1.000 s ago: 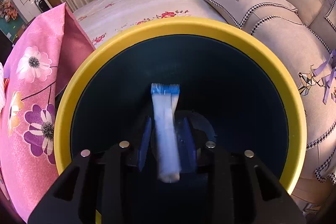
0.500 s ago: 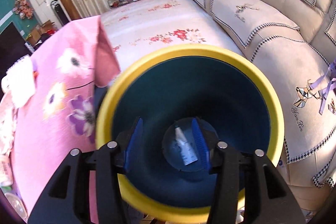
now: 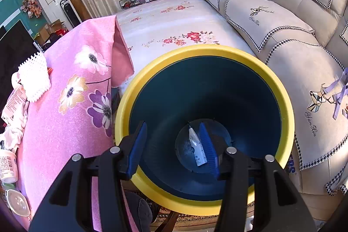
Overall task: Collect trash
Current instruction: 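Grasp the white plastic cup rim with the left gripper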
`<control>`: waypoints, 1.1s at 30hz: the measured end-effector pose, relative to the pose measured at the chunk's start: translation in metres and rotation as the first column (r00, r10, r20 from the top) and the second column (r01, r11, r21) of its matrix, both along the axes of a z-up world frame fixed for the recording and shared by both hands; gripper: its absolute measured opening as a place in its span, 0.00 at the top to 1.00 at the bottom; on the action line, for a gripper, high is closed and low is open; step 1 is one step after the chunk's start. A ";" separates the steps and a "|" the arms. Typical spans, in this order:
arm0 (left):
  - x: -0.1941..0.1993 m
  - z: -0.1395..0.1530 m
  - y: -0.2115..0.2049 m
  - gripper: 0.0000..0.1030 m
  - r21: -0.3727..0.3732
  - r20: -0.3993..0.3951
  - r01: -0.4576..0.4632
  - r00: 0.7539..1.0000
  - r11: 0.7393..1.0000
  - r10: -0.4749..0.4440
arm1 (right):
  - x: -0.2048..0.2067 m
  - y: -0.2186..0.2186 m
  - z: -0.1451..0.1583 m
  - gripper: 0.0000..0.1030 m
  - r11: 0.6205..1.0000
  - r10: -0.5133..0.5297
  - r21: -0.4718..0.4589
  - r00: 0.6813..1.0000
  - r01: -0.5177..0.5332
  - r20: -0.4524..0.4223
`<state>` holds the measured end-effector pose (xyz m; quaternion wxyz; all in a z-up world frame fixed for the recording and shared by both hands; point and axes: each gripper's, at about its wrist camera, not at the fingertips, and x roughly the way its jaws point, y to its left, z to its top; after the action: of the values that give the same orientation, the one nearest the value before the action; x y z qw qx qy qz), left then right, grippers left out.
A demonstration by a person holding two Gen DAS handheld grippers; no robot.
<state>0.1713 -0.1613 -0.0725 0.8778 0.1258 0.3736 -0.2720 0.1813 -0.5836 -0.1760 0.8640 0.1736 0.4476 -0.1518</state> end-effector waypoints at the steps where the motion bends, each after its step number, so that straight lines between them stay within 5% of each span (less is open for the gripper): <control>1: 0.002 -0.002 -0.002 0.04 0.001 -0.015 0.016 1.000 1.000 -0.016 | -0.001 -0.001 0.000 0.53 1.000 -0.001 0.001 1.000 0.001 -0.001; 14: -0.016 0.005 -0.032 0.05 -0.079 -0.133 0.170 0.975 0.982 -0.180 | 0.001 0.001 -0.003 0.53 1.000 0.014 0.016 1.000 -0.015 0.009; 22: -0.008 0.002 -0.050 0.36 -0.087 -0.179 0.192 0.962 0.978 -0.205 | -0.003 -0.003 -0.002 0.52 1.000 0.011 0.026 1.000 -0.011 0.018; 30: 0.003 -0.014 -0.064 0.87 -0.008 -0.215 0.171 0.962 0.985 -0.169 | -0.006 -0.007 -0.004 0.52 0.999 0.004 0.035 1.000 -0.005 0.022; 33: 0.007 -0.019 -0.071 0.91 0.028 -0.205 0.157 0.967 0.987 -0.149 | -0.008 -0.006 -0.002 0.52 0.999 0.006 0.037 1.000 -0.008 0.027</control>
<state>0.1782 -0.2327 -0.0915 0.8087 0.1452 0.4559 -0.3420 0.1733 -0.5900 -0.1784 0.8672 0.1902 0.4391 -0.1380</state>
